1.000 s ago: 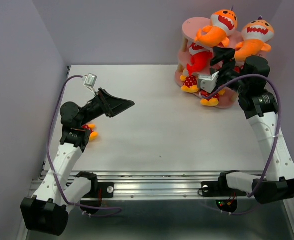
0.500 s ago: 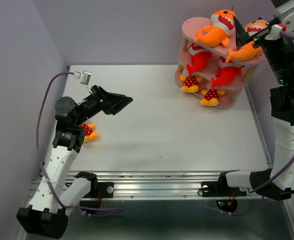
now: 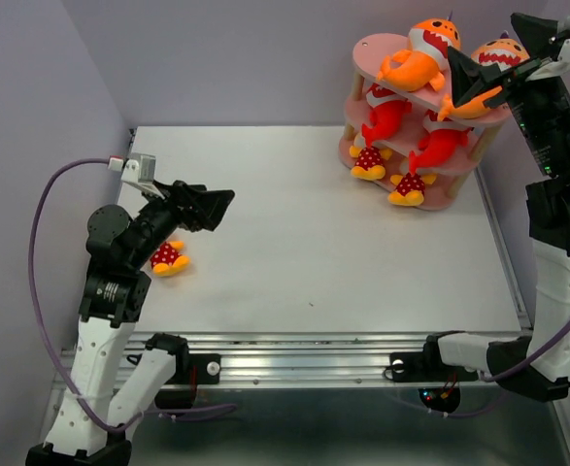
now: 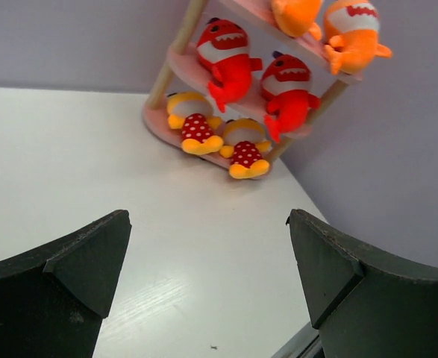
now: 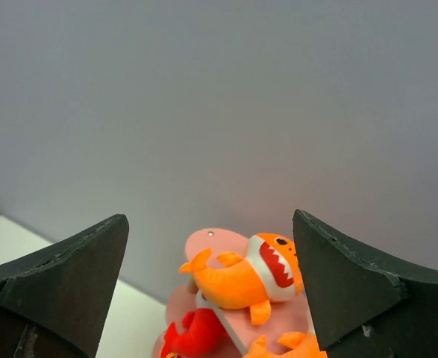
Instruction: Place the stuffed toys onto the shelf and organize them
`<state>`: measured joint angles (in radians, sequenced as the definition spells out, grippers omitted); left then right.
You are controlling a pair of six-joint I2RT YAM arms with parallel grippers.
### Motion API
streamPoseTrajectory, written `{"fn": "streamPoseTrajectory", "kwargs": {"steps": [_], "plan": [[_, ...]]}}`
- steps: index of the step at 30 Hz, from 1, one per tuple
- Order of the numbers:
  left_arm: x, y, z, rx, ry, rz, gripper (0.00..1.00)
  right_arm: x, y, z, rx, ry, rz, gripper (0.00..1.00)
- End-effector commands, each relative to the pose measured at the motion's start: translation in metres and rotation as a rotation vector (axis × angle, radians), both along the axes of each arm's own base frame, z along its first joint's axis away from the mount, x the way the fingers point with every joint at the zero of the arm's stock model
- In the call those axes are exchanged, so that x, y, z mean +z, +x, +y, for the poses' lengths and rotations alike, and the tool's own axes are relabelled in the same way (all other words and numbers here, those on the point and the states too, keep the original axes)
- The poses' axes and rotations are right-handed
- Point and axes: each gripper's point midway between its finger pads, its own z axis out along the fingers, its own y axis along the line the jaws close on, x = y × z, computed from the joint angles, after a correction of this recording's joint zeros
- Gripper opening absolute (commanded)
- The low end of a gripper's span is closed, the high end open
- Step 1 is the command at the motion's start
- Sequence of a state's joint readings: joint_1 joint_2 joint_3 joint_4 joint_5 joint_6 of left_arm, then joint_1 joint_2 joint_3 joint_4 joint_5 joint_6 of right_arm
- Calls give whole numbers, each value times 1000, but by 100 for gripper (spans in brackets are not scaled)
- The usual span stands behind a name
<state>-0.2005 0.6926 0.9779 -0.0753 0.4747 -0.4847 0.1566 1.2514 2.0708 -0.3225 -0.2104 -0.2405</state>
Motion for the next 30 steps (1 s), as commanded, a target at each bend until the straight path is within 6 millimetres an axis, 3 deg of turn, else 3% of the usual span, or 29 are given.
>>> {"fn": "streamPoseTrajectory", "kwargs": {"steps": [1, 5, 8, 11, 14, 18, 21, 24, 27, 28, 30], "plan": [[3, 0, 40, 226, 68, -43, 99, -20, -29, 27, 169, -85, 53, 96], [-22, 3, 72, 410, 85, 33, 99, -89, -8, 53, 306, -170, 272, 96], [-48, 8, 81, 461, 120, 123, 99, -150, 4, 69, 408, -238, 444, 100], [-76, 18, 88, 524, 112, 234, 99, -206, 0, 77, 509, -349, 598, 100], [-96, 25, 94, 579, 93, 317, 99, -230, -3, 80, 549, -392, 653, 100], [-123, 30, 105, 683, 33, 442, 99, -285, -9, 79, 575, -411, 744, 100], [-141, 34, 117, 771, -16, 530, 96, -302, -12, 79, 573, -411, 719, 100], [-173, 44, 131, 836, -35, 635, 93, -322, -21, 80, 597, -402, 742, 100], [-185, 55, 144, 854, -58, 660, 91, -337, -24, 82, 622, -399, 763, 100], [-195, 57, 166, 922, -68, 685, 91, -339, -26, 82, 625, -399, 761, 100], [-206, 60, 191, 971, -85, 709, 89, -341, -29, 83, 630, -394, 754, 100]]}}
